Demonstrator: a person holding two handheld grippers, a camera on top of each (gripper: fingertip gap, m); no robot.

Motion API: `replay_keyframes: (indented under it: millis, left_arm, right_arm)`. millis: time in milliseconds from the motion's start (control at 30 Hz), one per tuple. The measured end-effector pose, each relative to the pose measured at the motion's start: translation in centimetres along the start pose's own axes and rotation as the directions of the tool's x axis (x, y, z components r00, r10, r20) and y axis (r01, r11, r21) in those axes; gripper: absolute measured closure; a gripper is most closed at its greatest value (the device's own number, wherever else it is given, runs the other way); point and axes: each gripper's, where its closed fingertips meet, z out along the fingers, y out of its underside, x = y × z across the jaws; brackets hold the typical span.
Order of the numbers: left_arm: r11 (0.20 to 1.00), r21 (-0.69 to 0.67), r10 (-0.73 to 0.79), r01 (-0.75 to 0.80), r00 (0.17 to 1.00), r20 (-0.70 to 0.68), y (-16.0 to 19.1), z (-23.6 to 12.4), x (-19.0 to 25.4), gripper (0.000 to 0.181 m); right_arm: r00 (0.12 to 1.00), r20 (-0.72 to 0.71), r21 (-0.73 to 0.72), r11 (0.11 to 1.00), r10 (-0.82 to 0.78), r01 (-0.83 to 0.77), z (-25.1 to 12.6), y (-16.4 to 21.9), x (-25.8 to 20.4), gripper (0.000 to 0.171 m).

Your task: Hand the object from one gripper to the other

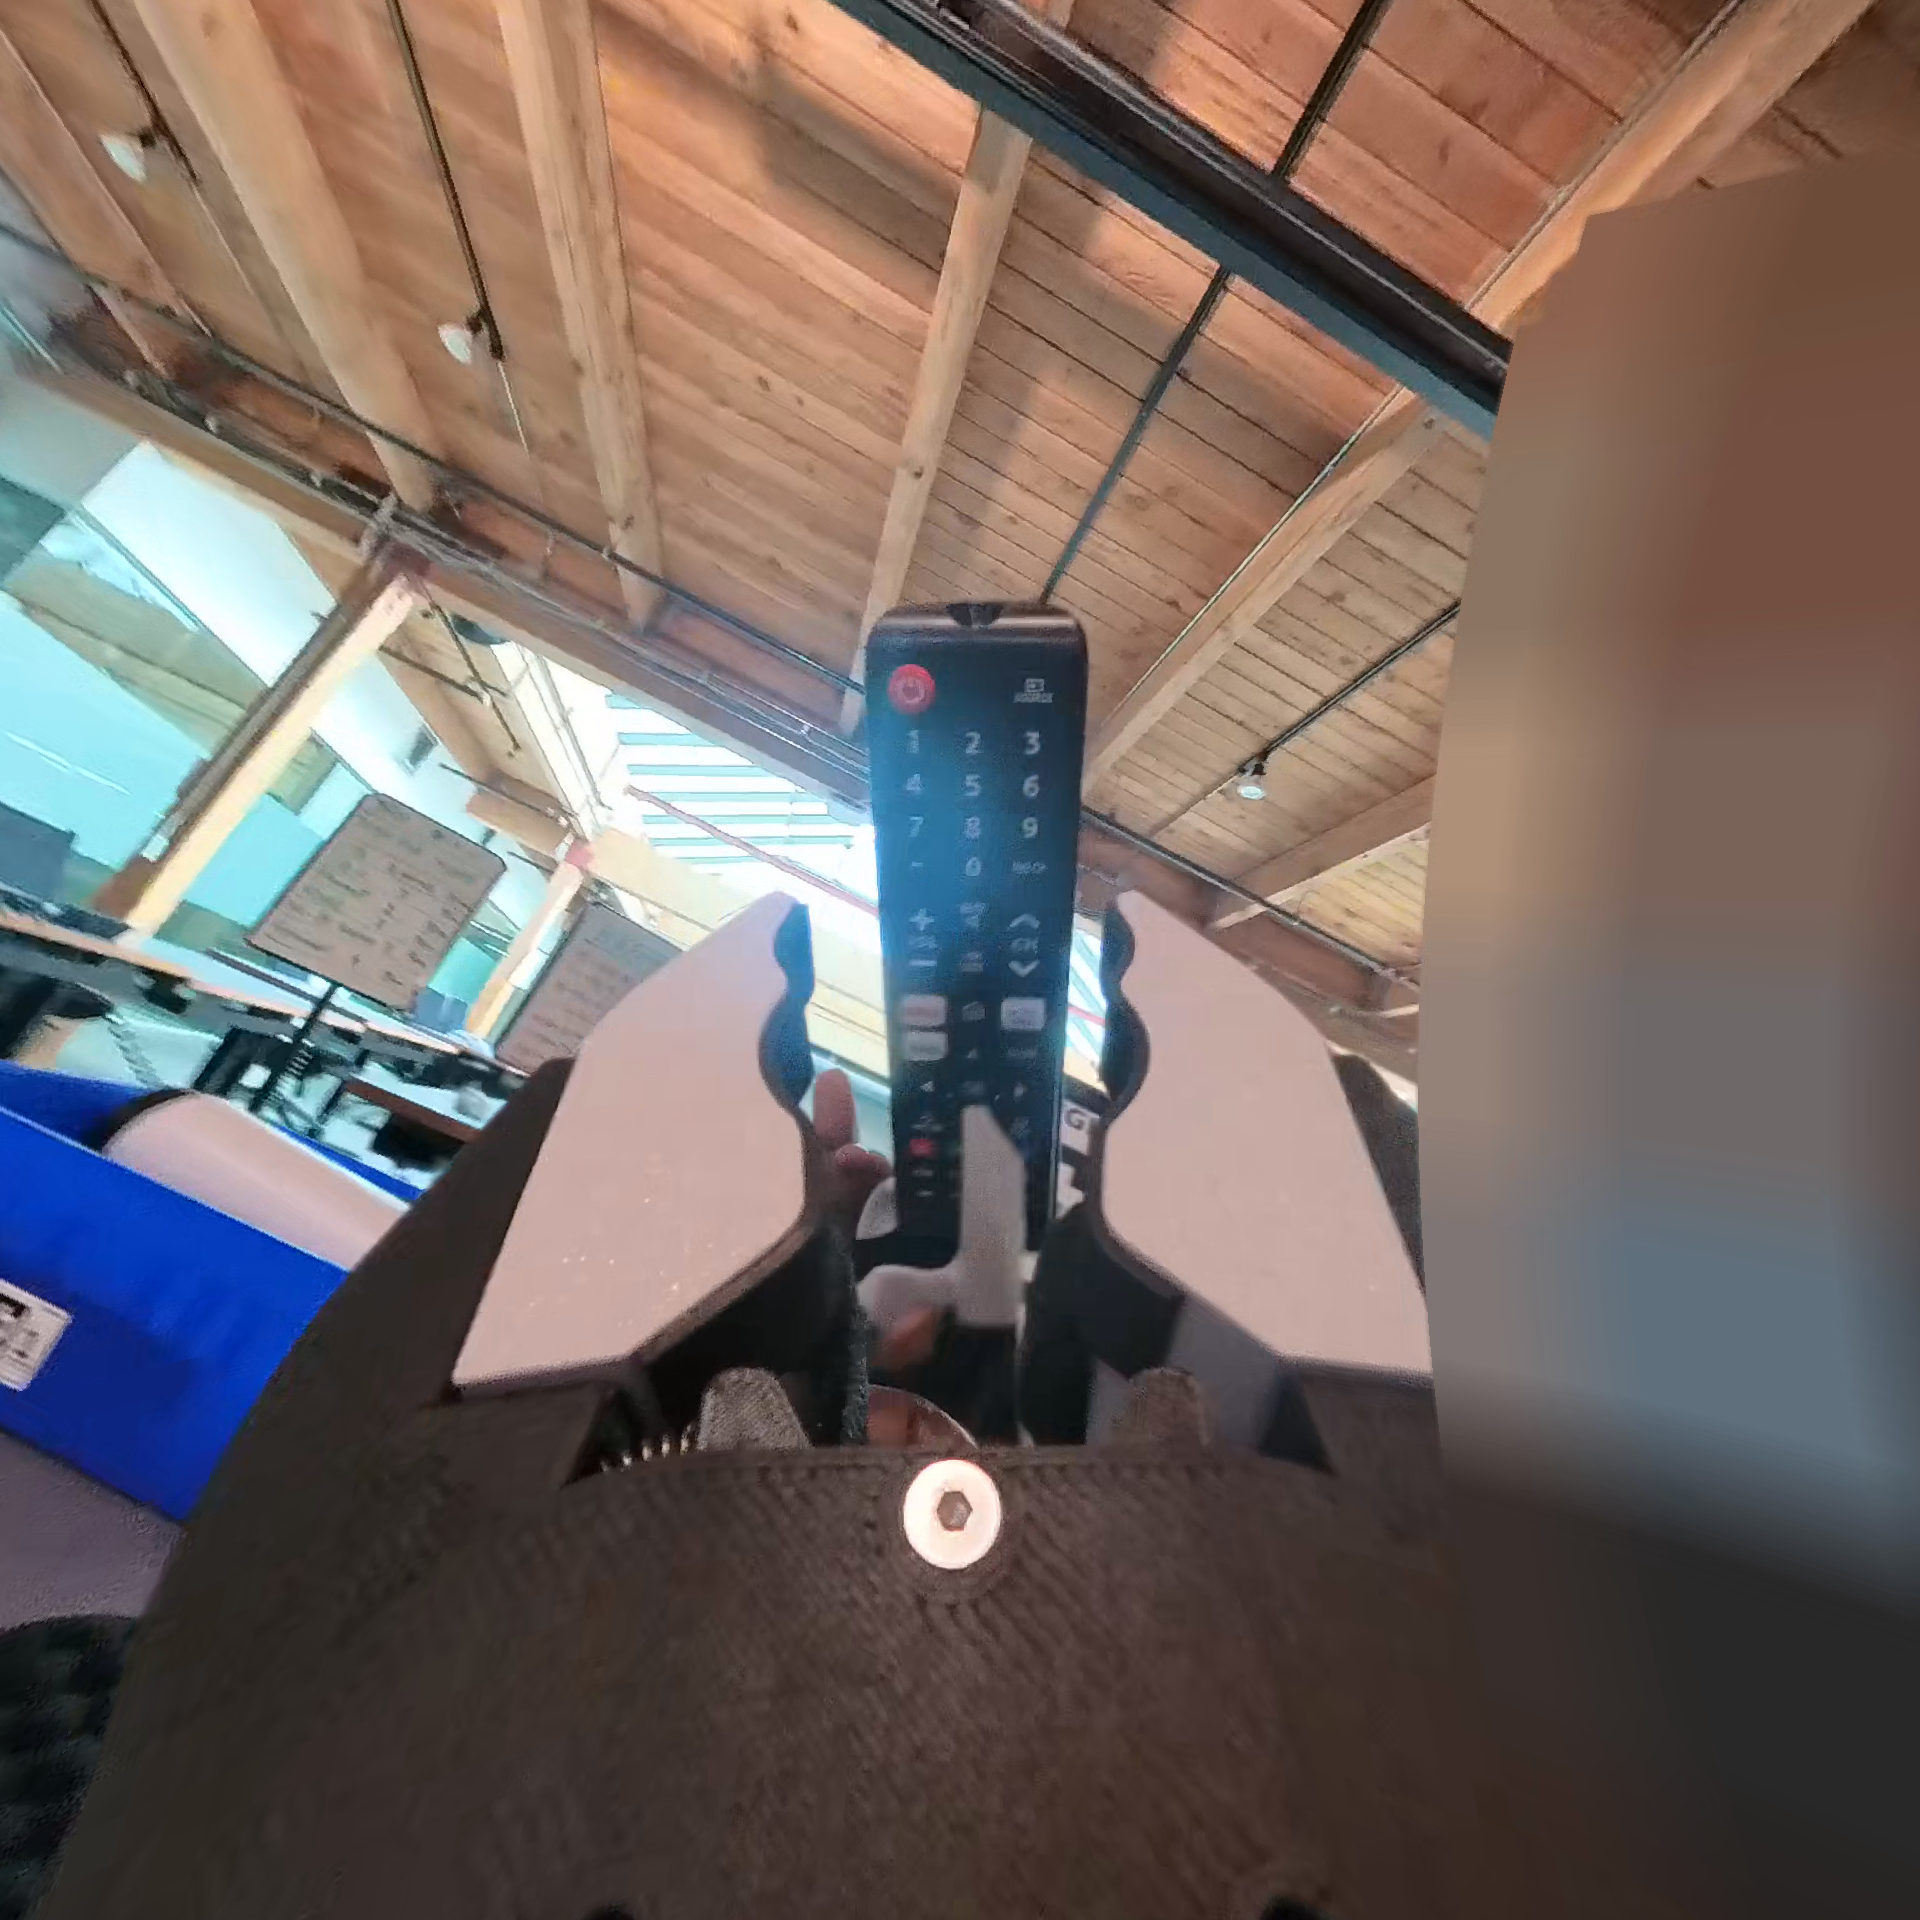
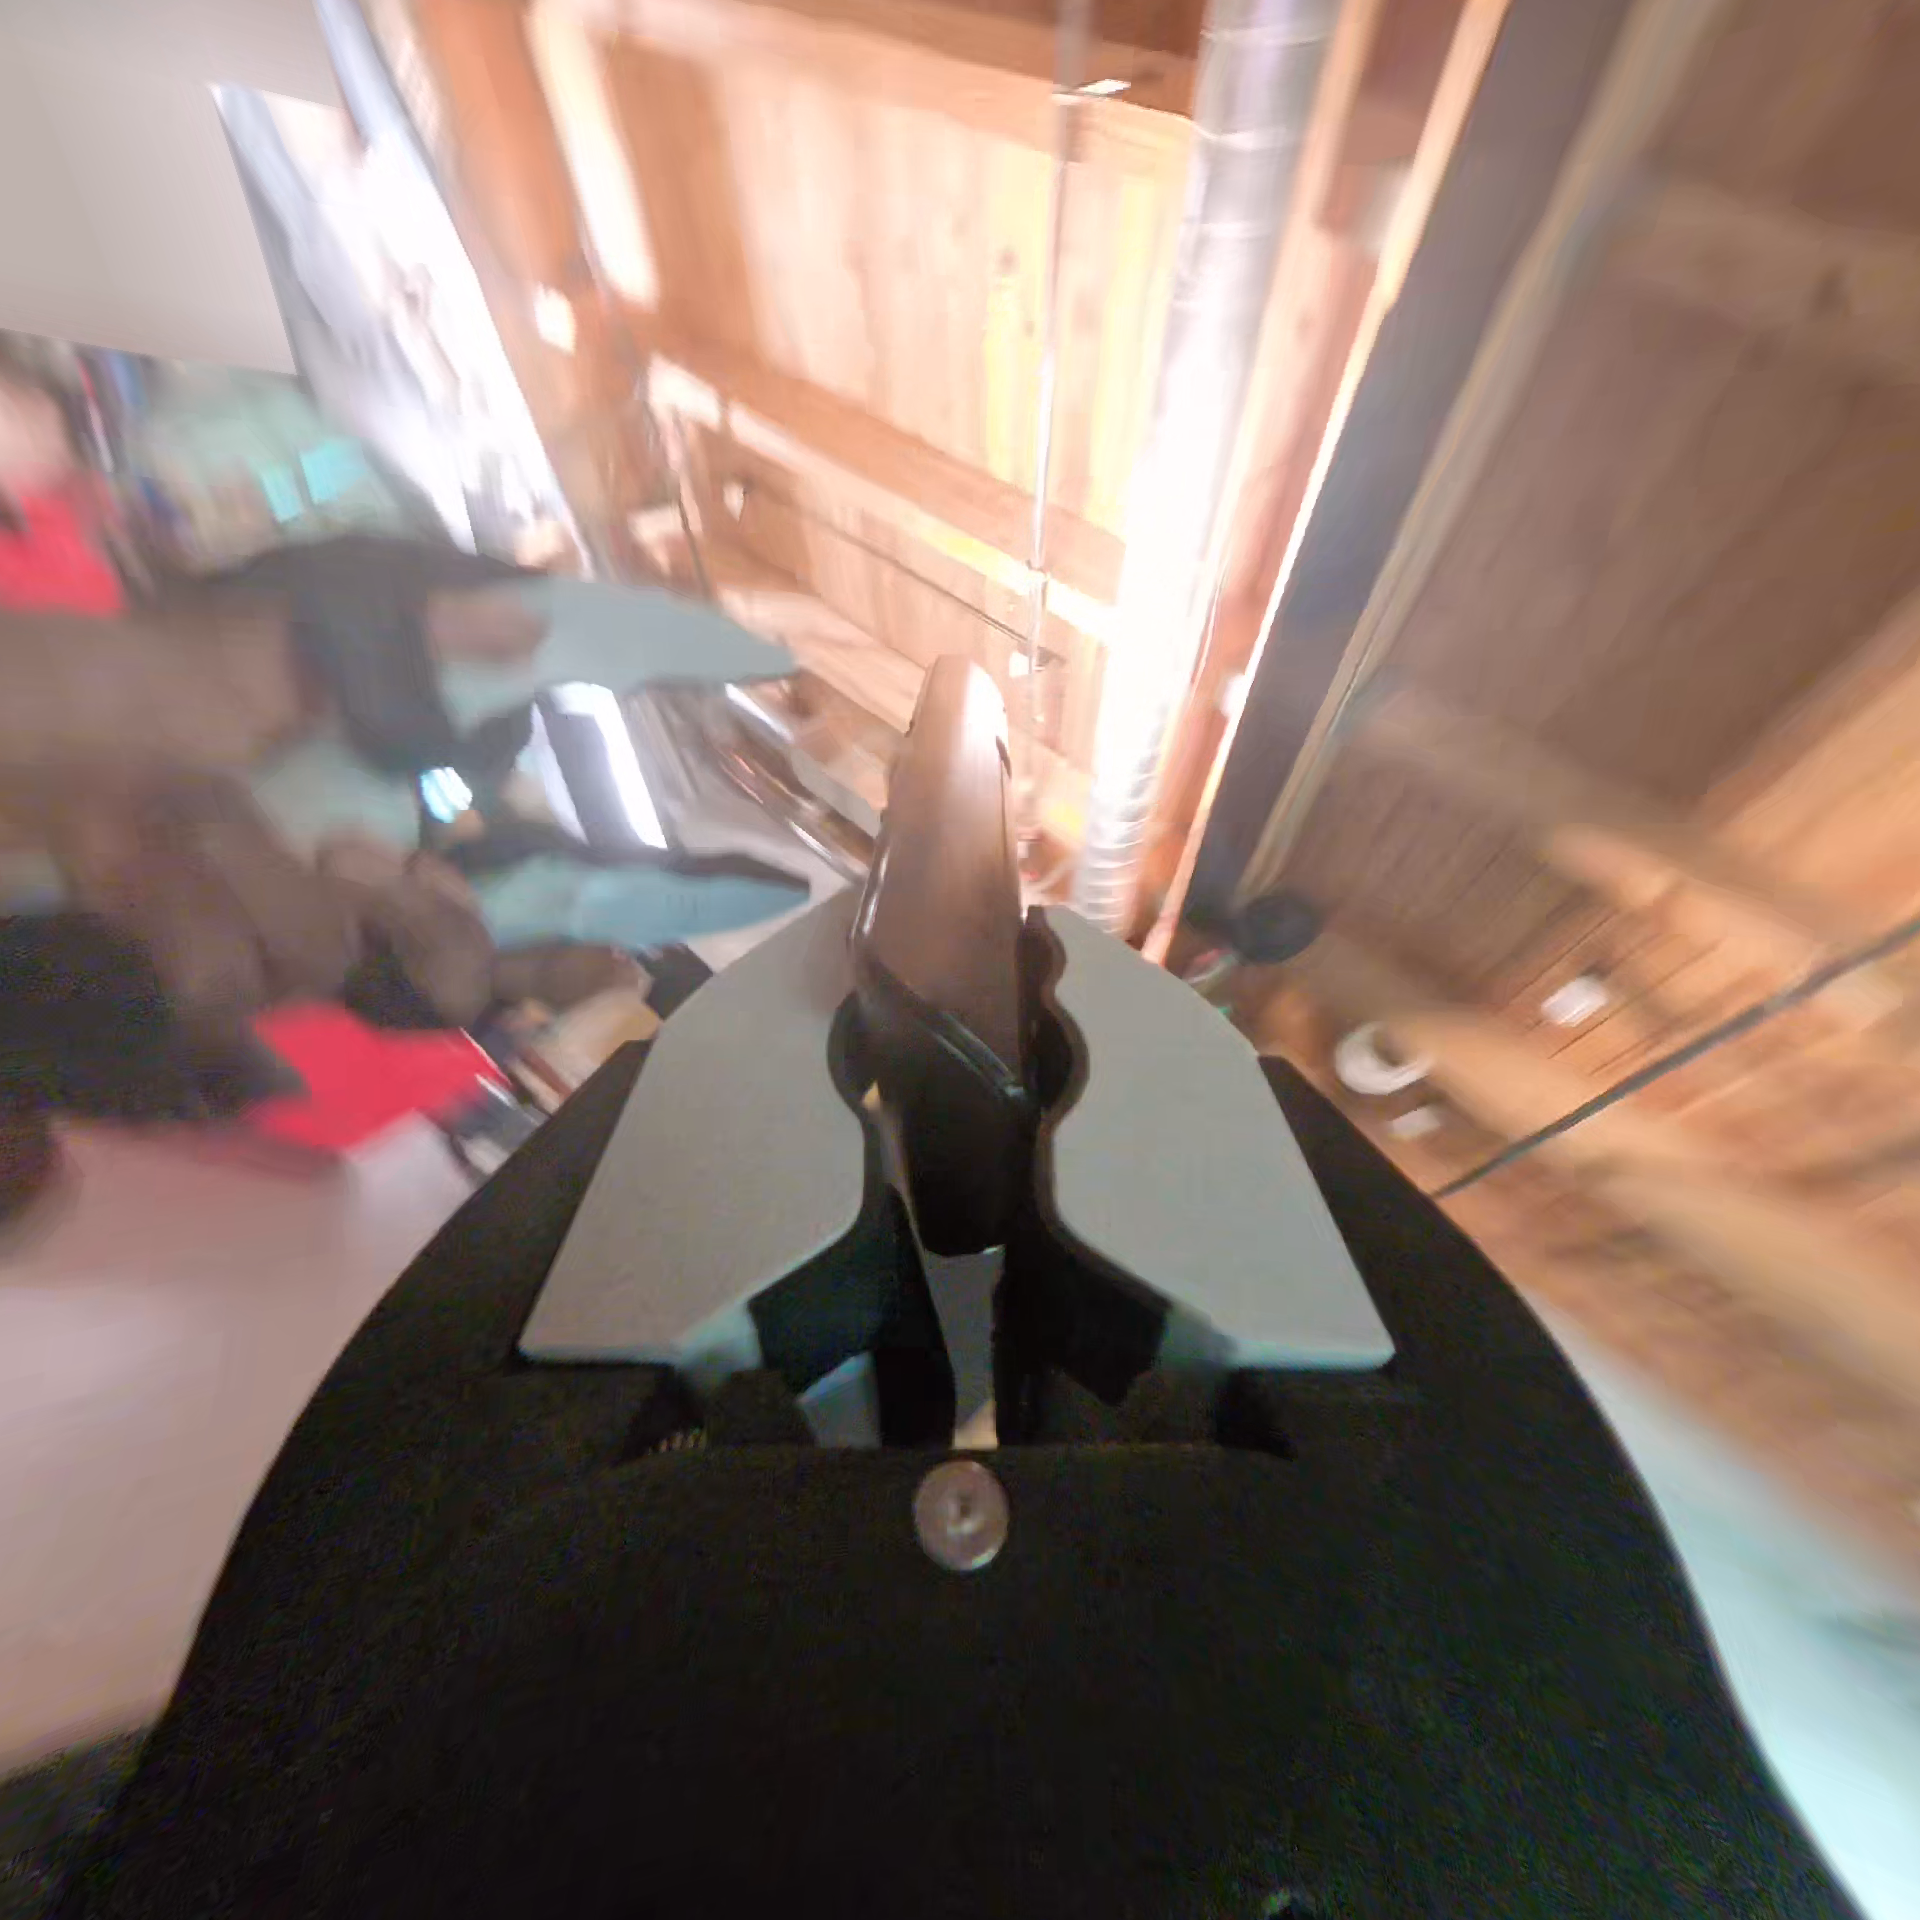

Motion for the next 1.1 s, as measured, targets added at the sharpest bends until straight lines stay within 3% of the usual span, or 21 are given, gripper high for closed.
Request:
replay_keyframes:
  millis: [67,100,167,233,300,367,433,600,667,733,867,900,967,1033,1100]
  left_arm:
    - [0.997,-0.003,0.072,-0.072,0.997,0.01,-0.2,0.0,0.0,0.125]
    - [0.994,-0.005,0.106,-0.106,0.994,0.02,-0.2,0.0,0.0,0.123]
    - [0.987,-0.001,0.159,-0.16,0.986,0.045,-0.3,0.0,-0.3,0.12]
    - [0.983,0.01,0.185,-0.186,0.98,0.067,-0.3,-0.1,-0.6,0.118]
    - [0.981,0.004,0.191,-0.192,0.979,0.069,-0.1,-0.1,-0.7,0.115]
    - [0.982,-0.015,0.189,-0.188,0.979,0.078,0.2,0.0,-1.0,0.113]
    - [0.984,-0.02,0.177,-0.176,0.979,0.102,0.3,-0.1,-1.5,0.113]
    - [0.992,-0.039,0.12,-0.116,0.985,0.126,0.7,-0.3,-2.2,0.116]
    - [0.993,-0.057,0.114,-0.107,0.985,0.128,1.0,-0.3,-2.3,0.128]
    - [0.992,-0.071,0.115,-0.105,0.981,0.159,1.1,-0.4,-2.8,0.155]
    - [0.993,-0.08,0.097,-0.085,0.982,0.161,0.9,-0.6,-3.0,0.158]
    - [0.995,-0.077,0.081,-0.069,0.983,0.167,0.7,-0.7,-3.1,0.158]
    - [0.997,-0.06,0.053,-0.043,0.982,0.182,0.3,-0.8,-3.2,0.158]
    - [0.998,-0.056,0.033,-0.022,0.979,0.203,-0.1,-1.0,-3.5,0.159]
    - [0.999,-0.043,0.015,-0.006,0.974,0.227,-0.5,-1.2,-3.8,0.159]
  right_arm:
    - [0.906,-0.018,0.036,0.906,0.422,-0.422,0.0,0.2,1.6,0.145]
    - [0.779,0.0,0.059,0.777,0.628,-0.626,0.0,0.4,2.1,0.145]
    - [0.411,0.074,0.112,0.401,0.909,-0.909,-0.1,0.9,2.9,0.145]
    - [0.012,0.13,0.126,-0.004,0.991,-0.992,-0.1,2.1,3.0,0.145]
    - [-0.279,0.155,0.1,-0.296,0.948,-0.95,0.0,3.5,2.1,0.145]
    - [-0.414,0.159,0.064,-0.428,0.896,-0.902,0.2,4.2,0.5,0.146]
    - [-0.477,0.147,0.017,-0.485,0.866,-0.875,0.4,4.2,-1.1,0.146]
    - [-0.475,0.109,-0.084,-0.468,0.873,-0.88,0.9,3.3,-4.4,0.145]
    - [-0.472,0.102,-0.097,-0.463,0.876,-0.881,1.0,3.3,-4.9,0.145]
    - [-0.475,0.096,-0.108,-0.465,0.875,-0.879,1.0,3.2,-5.2,0.145]
    - [-0.414,0.083,-0.132,-0.402,0.906,-0.906,1.1,2.9,-5.5,0.144]
    - [-0.365,0.091,-0.126,-0.353,0.926,-0.927,1.2,2.8,-5.3,0.141]
    - [-0.201,0.096,-0.044,-0.198,0.975,-0.979,1.4,2.7,-3.7,0.104]
    - [0.096,0.101,0.027,0.093,0.99,-0.995,1.4,2.1,-2.2,0.08]
    - [0.487,0.14,0.044,0.485,0.862,-0.873,1.3,0.7,-2.0,0.068]
